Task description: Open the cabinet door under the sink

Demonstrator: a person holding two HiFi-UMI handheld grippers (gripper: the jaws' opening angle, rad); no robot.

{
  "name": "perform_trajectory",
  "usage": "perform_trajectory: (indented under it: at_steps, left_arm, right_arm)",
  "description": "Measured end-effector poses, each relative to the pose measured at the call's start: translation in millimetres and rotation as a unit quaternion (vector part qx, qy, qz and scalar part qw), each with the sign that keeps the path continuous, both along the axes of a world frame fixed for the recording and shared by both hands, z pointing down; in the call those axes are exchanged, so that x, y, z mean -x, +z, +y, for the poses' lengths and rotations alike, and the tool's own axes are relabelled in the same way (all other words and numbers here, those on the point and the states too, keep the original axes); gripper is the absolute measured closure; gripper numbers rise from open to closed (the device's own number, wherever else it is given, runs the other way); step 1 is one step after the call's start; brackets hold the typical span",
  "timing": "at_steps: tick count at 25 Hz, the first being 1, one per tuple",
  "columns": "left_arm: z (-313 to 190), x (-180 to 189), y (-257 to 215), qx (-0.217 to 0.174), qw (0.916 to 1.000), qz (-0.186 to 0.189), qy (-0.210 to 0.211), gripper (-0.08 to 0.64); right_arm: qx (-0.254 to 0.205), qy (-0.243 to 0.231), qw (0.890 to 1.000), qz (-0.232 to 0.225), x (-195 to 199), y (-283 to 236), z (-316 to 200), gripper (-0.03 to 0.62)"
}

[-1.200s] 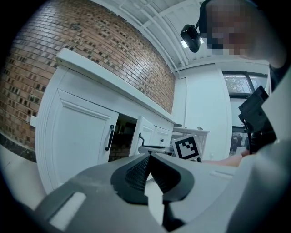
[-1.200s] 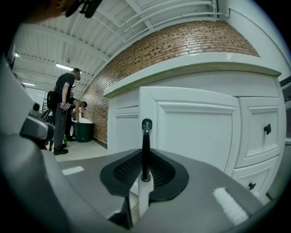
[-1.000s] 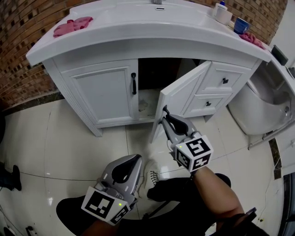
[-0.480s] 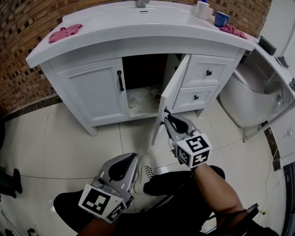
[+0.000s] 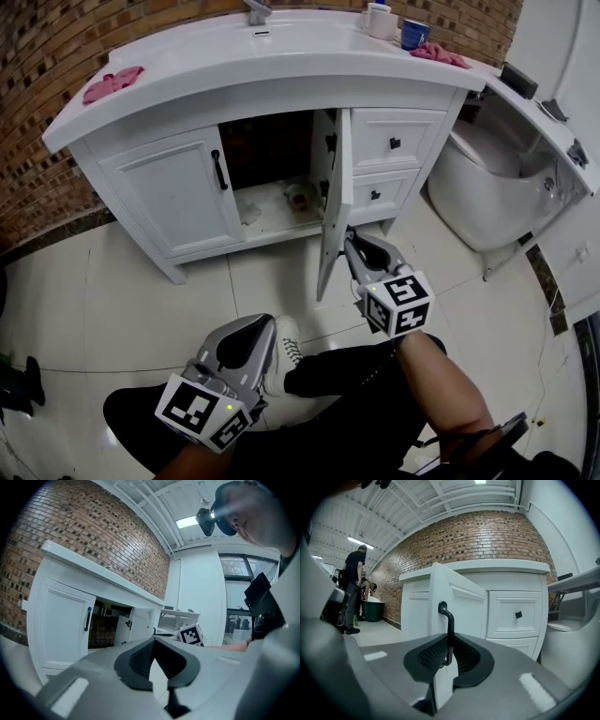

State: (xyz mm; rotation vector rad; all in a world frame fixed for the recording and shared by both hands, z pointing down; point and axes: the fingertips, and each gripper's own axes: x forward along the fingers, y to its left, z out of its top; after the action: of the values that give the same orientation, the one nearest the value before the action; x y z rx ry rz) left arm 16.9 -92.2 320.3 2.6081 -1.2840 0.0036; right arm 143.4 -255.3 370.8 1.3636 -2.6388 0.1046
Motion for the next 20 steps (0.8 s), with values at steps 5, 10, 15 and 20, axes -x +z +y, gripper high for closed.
perform_trajectory:
  at_steps: [5, 10, 15, 20]
  left_arm:
    - [2, -11, -1, -0.001, 1.0000, 0.001, 0.004, 0.554]
    - [6, -19, -3, -0.006, 0.9999, -0.001, 0.009, 0.554]
    - [8, -18, -2, -0.008, 1.0000, 0.000, 0.003, 0.554]
    - [8, -17, 2, -0.003, 1.0000, 0.003, 0.001, 0.554]
  right_arm:
    - [0.001, 0.043, 0.999, -0.002, -42, 2, -5, 0.560]
    - [0.001, 0.066, 0.998, 0.001, -62, 2, -8, 0.563]
    - [0.001, 0.113, 0.994, 0.000, -88, 3, -16, 0.565]
    - [0.001, 0.141, 0.990, 0.002, -113, 3, -13, 0.565]
